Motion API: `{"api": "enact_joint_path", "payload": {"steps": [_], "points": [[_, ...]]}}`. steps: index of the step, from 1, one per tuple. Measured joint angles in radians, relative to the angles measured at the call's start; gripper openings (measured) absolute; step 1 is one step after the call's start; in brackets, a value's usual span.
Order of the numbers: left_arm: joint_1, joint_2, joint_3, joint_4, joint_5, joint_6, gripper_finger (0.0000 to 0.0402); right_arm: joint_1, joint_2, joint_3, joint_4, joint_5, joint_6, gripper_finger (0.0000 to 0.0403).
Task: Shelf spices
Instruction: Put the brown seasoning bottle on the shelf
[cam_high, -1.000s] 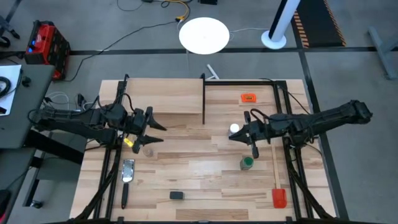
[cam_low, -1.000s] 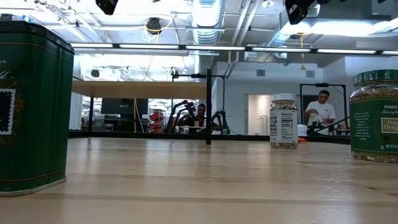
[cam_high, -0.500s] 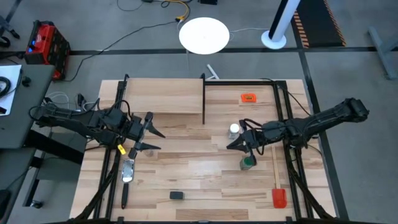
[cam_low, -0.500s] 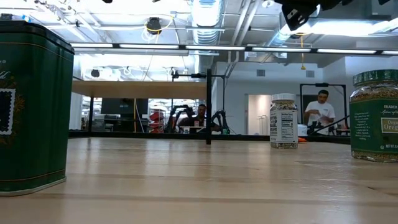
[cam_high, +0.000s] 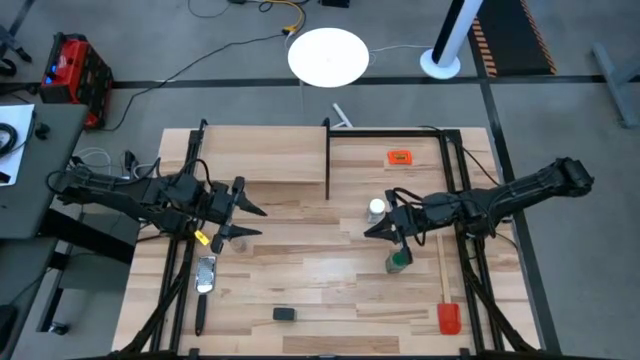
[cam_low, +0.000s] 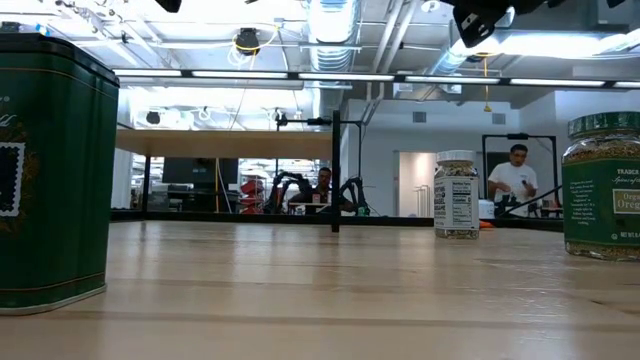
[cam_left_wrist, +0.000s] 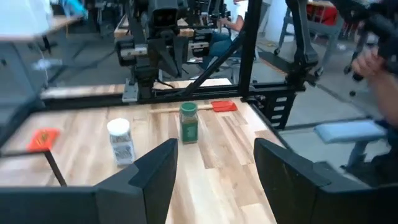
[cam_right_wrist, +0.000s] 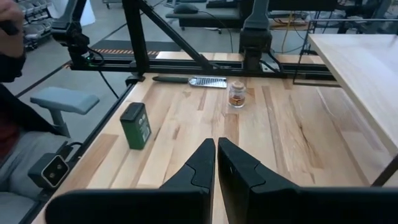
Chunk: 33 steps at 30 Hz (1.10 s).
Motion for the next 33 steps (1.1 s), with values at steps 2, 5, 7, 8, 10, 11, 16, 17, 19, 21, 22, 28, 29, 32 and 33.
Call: {"api": "enact_joint_path", "payload": {"steps": [2, 5, 7, 8, 10, 11, 16, 17, 19, 21, 22, 28, 29, 32, 33], "points": [[-0.001, 0.0, 0.0, 0.032, 0.006, 0.043, 0.0205, 0.012, 0.0, 0.0, 0.003, 0.0, 0.0, 0.0026], [-0.014, 0.0, 0.015, 0.036, 0.023, 0.002, 0.0205, 0.025, 0.0, 0.0, 0.004, 0.0, 0.0, 0.0026], [-0.043, -0.002, 0.016, -0.001, 0.024, -0.037, 0.0205, 0.033, 0.0, 0.0, 0.001, 0.0, 0.001, 0.0026], [-0.062, -0.001, 0.016, -0.03, 0.025, -0.06, 0.0205, 0.04, 0.0, 0.0, -0.004, 0.0, 0.001, 0.0026], [-0.108, 0.007, 0.016, -0.08, 0.026, -0.109, 0.0204, 0.052, 0.0, 0.0, -0.017, 0.0, 0.001, 0.0026], [-0.132, 0.017, 0.016, -0.091, 0.02, -0.132, 0.0202, 0.057, 0.0, 0.0, -0.019, 0.0, 0.001, 0.0026], [-0.225, 0.042, 0.016, -0.119, -0.023, -0.222, 0.0183, 0.084, 0.0, 0.0, -0.013, 0.0, 0.048, 0.0026], [-0.236, 0.046, 0.016, -0.151, -0.033, -0.249, 0.0179, 0.09, 0.0, 0.0, -0.016, 0.0, 0.066, 0.0026], [-0.252, 0.048, 0.016, -0.253, -0.054, -0.321, 0.0171, 0.101, 0.004, 0.0, -0.017, 0.0, 0.111, 0.0026], [-0.262, 0.047, 0.016, -0.358, -0.081, -0.408, 0.0166, 0.116, 0.008, 0.0, -0.017, 0.0, 0.13, 0.0026], [-0.264, 0.047, 0.016, -0.404, -0.097, -0.446, 0.0164, 0.123, 0.008, 0.0, -0.017, 0.0, 0.131, 0.0026], [-0.264, 0.048, 0.016, -0.664, -0.208, -0.566, 0.0157, 0.128, 0.008, 0.0, 0.017, -0.001, 0.126, 0.0026], [-0.264, 0.049, 0.016, -0.691, -0.217, -0.589, 0.0157, 0.128, 0.008, 0.0, 0.015, 0.0, 0.126, 0.0026], [-0.269, 0.063, 0.016, -0.717, -0.208, -0.643, 0.0156, 0.128, 0.008, 0.0, 0.011, 0.0, 0.124, 0.0026], [-0.276, 0.068, 0.016, -0.716, -0.199, -0.652, 0.0156, 0.127, 0.008, 0.0, 0.011, 0.0, 0.123, 0.0026]]}}
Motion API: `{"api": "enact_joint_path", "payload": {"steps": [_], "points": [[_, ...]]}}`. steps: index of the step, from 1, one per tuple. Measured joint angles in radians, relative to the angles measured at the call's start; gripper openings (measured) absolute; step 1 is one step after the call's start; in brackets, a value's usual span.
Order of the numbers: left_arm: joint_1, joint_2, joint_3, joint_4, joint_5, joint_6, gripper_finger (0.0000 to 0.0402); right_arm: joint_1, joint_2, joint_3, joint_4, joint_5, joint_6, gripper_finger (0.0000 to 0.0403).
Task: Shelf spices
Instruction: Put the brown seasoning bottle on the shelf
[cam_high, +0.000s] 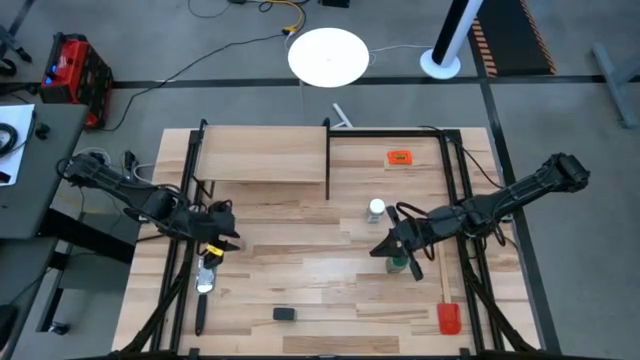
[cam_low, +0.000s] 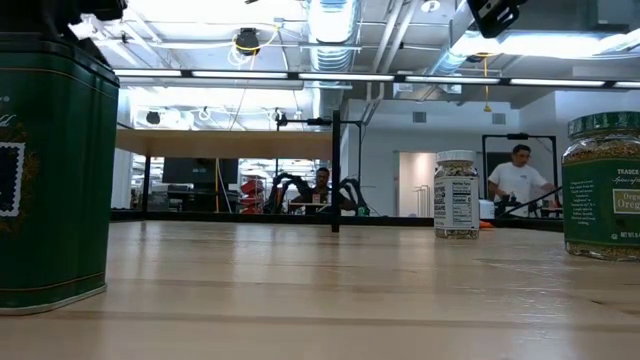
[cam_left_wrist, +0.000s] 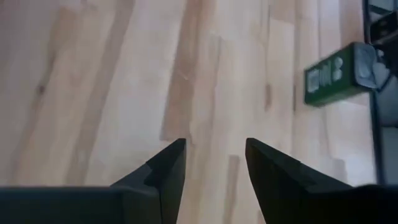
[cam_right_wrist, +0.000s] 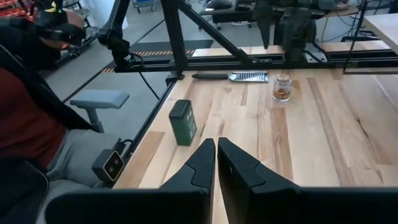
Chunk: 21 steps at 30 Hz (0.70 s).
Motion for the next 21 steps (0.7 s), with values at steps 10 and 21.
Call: {"api": "enact_joint_path", "payload": {"steps": [10, 21], "points": [[-0.058, 0.097, 0.0, -0.014, 0.013, 0.019, 0.0156, -0.031, 0.0, 0.0, -0.005, 0.0, 0.0, 0.0026], [-0.058, 0.145, 0.0, -0.059, -0.046, -0.009, 0.0156, -0.037, 0.0, 0.0, -0.004, 0.001, 0.025, 0.0026]]}}
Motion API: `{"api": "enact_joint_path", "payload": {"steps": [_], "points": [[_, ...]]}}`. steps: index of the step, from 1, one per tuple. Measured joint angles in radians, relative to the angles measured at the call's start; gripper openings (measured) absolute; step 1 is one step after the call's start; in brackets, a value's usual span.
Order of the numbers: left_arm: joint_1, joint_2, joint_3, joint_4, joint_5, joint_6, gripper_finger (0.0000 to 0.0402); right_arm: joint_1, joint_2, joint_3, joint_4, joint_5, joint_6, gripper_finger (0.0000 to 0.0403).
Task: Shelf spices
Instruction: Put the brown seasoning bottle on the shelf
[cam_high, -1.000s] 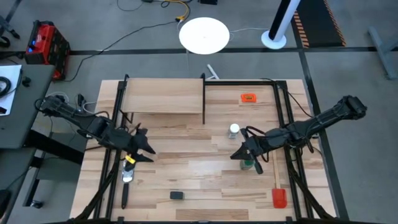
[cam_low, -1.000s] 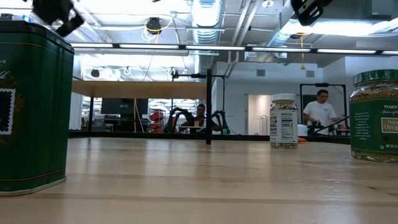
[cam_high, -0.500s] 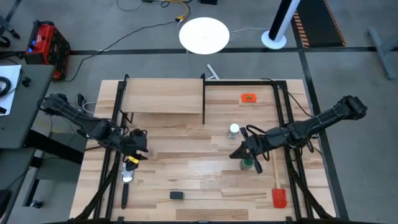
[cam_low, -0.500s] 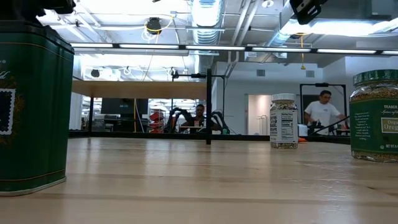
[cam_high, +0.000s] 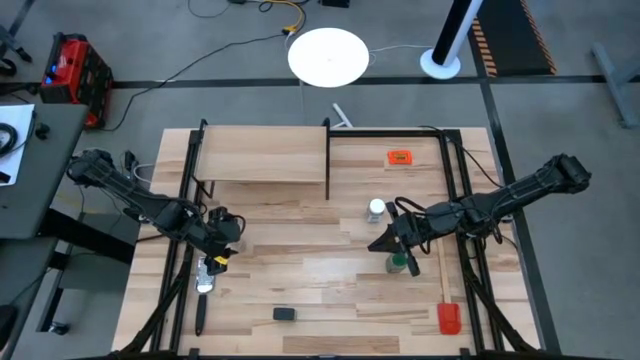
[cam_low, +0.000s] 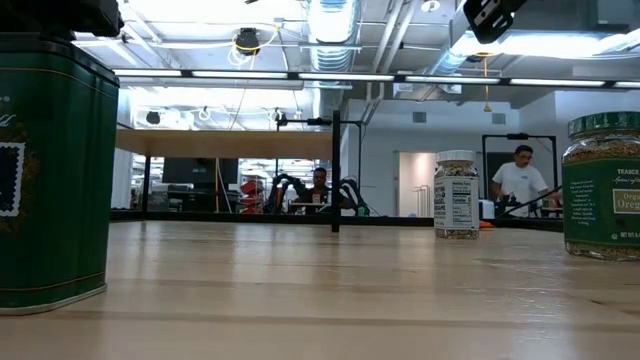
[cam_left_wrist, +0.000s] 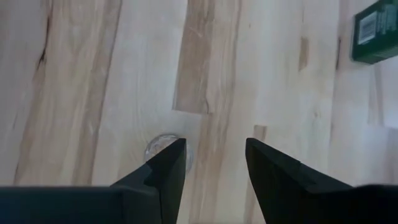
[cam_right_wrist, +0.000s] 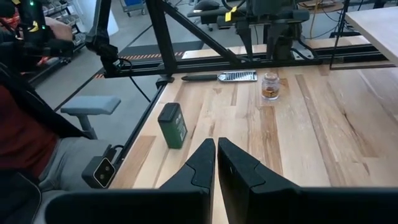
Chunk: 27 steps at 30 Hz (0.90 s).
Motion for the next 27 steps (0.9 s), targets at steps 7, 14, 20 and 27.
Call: {"api": "enact_joint_path", "payload": {"steps": [7, 14, 20, 27], "points": [[0.0, -0.002, 0.0, -0.01, -0.013, 0.006, 0.0172, 0.0, 0.0, 0.0, 0.0, 0.0, 0.001, 0.0026], [0.0, -0.002, 0.0, -0.023, -0.017, -0.023, 0.0214, 0.01, 0.0, 0.0, 0.0, 0.002, 0.003, 0.0026], [-0.021, -0.002, -0.022, -0.018, -0.007, -0.033, 0.023, 0.008, 0.0, 0.0, -0.007, 0.003, 0.003, 0.0026], [-0.073, -0.002, -0.066, -0.019, -0.033, -0.063, 0.023, 0.008, 0.0, 0.0, -0.042, 0.002, 0.001, 0.0026]]}}
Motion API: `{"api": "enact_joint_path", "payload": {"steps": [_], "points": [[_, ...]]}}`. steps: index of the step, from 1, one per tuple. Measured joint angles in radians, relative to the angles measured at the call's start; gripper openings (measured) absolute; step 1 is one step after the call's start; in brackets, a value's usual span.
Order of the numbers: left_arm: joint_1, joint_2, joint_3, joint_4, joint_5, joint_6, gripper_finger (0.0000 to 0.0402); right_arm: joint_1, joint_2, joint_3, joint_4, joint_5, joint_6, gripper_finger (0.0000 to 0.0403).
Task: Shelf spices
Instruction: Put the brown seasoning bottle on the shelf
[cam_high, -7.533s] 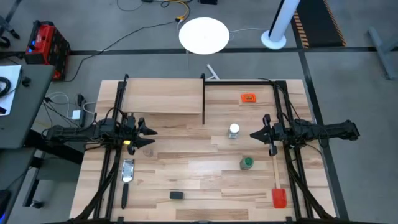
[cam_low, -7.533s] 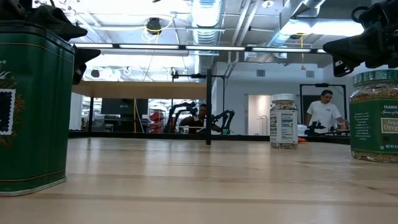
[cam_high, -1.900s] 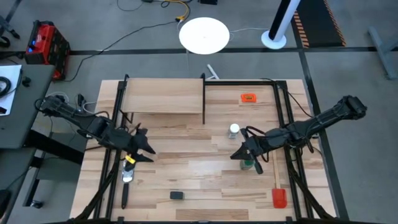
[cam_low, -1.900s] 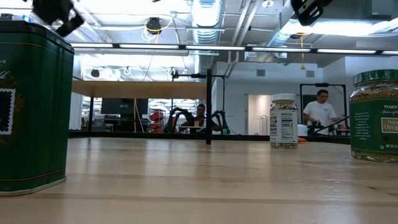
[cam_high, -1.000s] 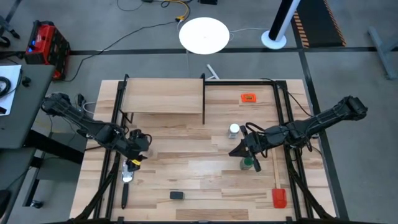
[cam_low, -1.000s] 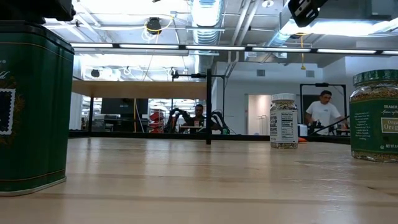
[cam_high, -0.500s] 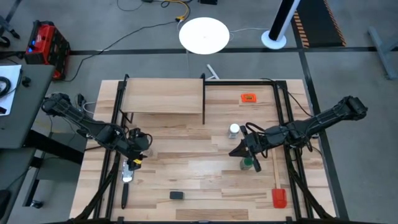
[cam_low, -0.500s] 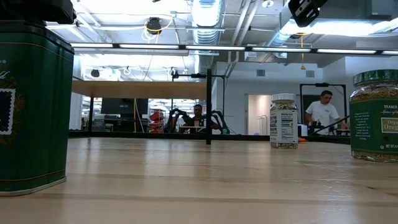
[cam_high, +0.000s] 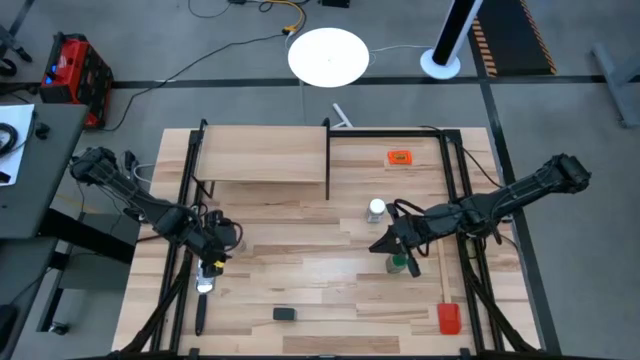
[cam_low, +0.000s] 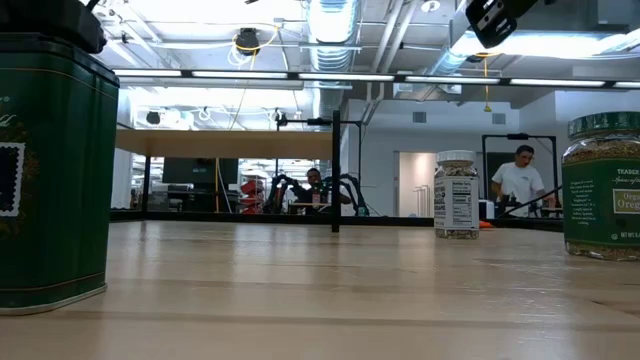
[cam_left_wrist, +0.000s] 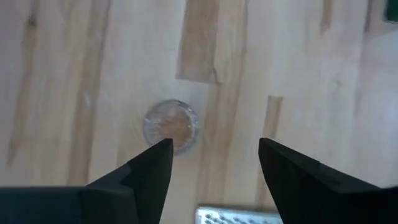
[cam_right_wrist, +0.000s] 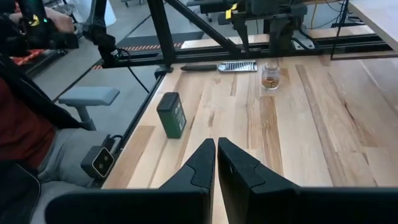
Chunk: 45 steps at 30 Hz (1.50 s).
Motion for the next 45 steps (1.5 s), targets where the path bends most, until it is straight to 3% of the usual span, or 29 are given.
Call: {"api": "enact_joint_path", "payload": {"steps": [5, 19, 45], "points": [[-0.015, 0.0, -0.026, 0.003, -0.062, -0.001, 0.023, 0.0, 0.0, 0.0, -0.003, 0.0, 0.0, 0.0026], [-0.016, 0.0, -0.066, 0.029, -0.116, 0.0, 0.023, 0.0, 0.0, 0.0, -0.006, 0.0, 0.0, 0.0026], [-0.016, 0.0, -0.066, 0.074, -0.152, 0.016, 0.023, 0.0, 0.0, 0.0, -0.011, -0.001, 0.001, 0.0026]]}}
